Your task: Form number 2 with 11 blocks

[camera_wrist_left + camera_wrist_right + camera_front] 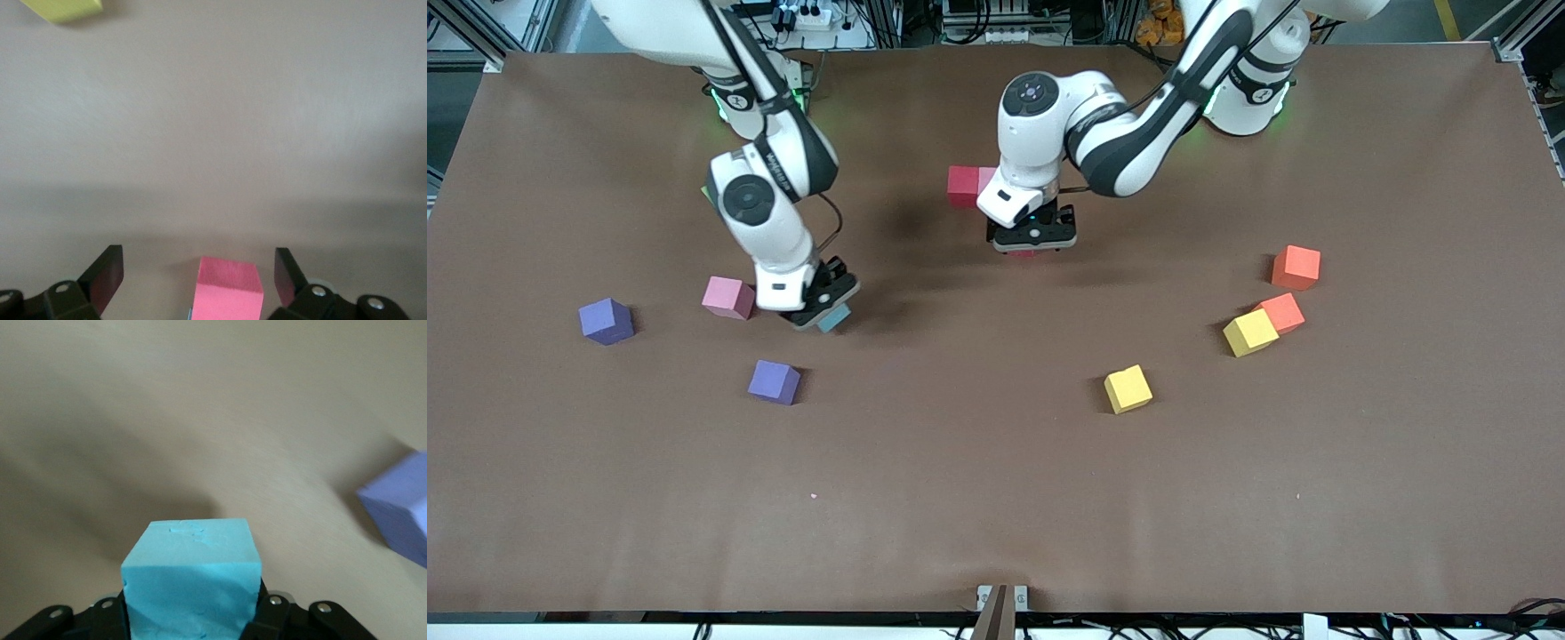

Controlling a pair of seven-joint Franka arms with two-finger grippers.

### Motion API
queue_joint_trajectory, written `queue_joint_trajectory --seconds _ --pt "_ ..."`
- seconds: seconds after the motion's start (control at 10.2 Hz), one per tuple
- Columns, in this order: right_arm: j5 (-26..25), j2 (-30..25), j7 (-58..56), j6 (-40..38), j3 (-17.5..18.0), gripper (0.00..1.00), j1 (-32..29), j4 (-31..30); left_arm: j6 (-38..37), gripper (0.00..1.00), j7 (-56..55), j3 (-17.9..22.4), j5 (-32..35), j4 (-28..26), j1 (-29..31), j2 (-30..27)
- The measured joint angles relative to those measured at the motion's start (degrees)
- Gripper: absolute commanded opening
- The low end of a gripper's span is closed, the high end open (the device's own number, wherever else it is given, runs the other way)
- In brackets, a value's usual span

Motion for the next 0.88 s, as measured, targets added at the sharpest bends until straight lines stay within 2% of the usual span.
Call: queue_joint_trajectory --seconds 0.29,0.59,0.88 --pt "-0.02 0.00 -0.63 0.00 0.19 0.52 8.71 1.02 -1.11 1.00 0.02 0.39 -2.06 3.52 5.09 -0.99" --pt "-0.08 0.11 -6.51 -2.93 0.24 0.52 15.75 3.52 -2.53 1.00 0.03 0.77 -2.50 7.30 10.91 -0.91" --pt "-0.09 3.14 -7.48 -11.42 0.26 0.52 23.29 10.69 -3.50 1.00 5.18 5.94 -4.68 10.45 12.33 1.04"
